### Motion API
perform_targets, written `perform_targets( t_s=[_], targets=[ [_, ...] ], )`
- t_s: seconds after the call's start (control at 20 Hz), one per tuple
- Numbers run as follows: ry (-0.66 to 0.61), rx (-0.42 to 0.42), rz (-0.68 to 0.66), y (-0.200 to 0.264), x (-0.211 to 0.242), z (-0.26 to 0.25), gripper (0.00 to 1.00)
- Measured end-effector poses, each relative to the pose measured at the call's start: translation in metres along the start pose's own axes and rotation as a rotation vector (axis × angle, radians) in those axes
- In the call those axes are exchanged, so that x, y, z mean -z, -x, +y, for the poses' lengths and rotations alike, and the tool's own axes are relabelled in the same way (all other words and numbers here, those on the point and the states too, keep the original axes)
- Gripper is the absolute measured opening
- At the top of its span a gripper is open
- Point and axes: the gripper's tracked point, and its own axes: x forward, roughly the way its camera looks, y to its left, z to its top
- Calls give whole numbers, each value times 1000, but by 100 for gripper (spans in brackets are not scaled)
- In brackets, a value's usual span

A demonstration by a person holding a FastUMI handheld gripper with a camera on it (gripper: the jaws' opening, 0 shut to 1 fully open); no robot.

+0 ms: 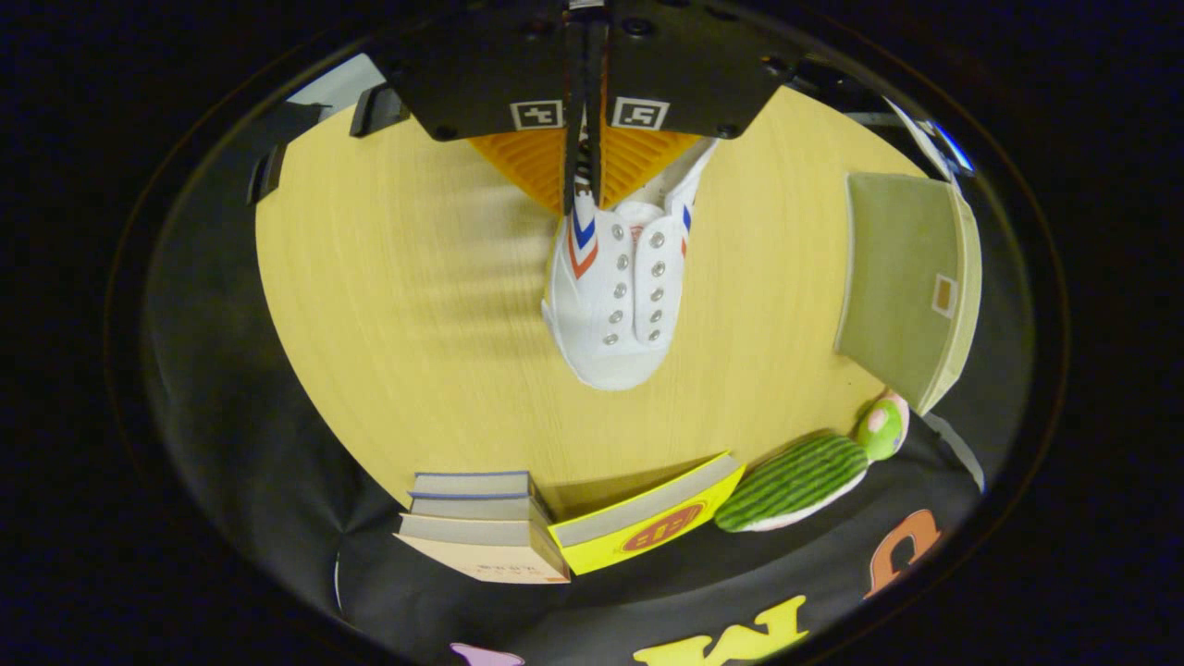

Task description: Open the storage box then place both shoes into the box .Put the left shoe in first, then the right shoe, with the right side of both shoes facing outward in a uniform manner.

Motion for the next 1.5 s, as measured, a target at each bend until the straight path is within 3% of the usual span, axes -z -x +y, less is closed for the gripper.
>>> perform_targets(
  t_s=[0.15, 0.45, 0.85, 1.0, 1.2, 1.5],
  targets=[
    [-22, -39, -33, 28, -5, 17, 6],
    [-10, -25, -116, 85, -11, 59, 6],
    [-29, -54, -176, 146, 2, 163, 6],
    [-21, -100, -183, 161, 3, 212, 6],
    [-16, -143, -206, 160, 1, 272, 6],
    [-50, -252, -171, 120, 6, 350, 6]
  ],
)
